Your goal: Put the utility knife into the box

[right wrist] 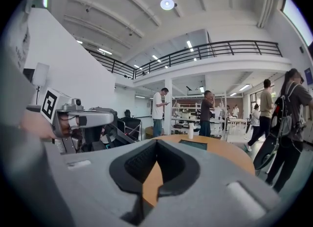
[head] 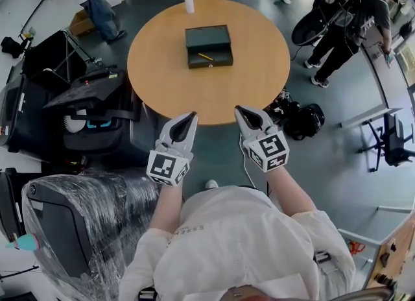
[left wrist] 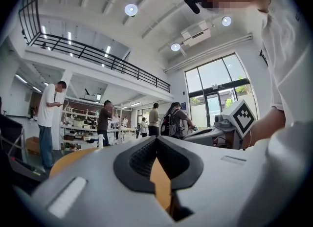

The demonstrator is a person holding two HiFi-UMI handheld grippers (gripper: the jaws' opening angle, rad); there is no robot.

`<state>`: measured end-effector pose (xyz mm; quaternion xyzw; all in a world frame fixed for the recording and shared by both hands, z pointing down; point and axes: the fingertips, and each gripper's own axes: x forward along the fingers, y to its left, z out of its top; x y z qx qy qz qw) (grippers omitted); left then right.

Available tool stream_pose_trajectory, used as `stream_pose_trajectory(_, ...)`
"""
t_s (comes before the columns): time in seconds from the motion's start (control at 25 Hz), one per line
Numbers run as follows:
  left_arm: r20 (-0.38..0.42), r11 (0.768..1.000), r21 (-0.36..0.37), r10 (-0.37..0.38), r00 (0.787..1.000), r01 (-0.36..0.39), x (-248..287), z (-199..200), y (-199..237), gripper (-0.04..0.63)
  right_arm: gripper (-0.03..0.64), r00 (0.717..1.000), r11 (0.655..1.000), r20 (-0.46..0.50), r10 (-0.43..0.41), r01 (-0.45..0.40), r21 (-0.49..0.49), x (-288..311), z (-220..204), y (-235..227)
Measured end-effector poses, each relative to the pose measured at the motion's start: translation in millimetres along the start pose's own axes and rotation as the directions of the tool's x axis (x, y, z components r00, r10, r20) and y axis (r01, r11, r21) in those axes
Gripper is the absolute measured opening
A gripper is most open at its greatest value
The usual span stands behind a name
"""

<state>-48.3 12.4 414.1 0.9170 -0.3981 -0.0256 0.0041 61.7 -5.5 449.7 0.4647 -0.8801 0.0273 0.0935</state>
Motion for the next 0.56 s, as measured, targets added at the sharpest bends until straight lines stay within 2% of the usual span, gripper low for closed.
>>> stream_pose_trajectory(0.56,-0.009,1.0,-0.007,0.001,1.0,-0.001,-2.1,-6.3,-7.0,0.017,-0.009,1.0,1.0,-0.013,0.002,-0.002,0.01,-4.6,-9.3,1.2)
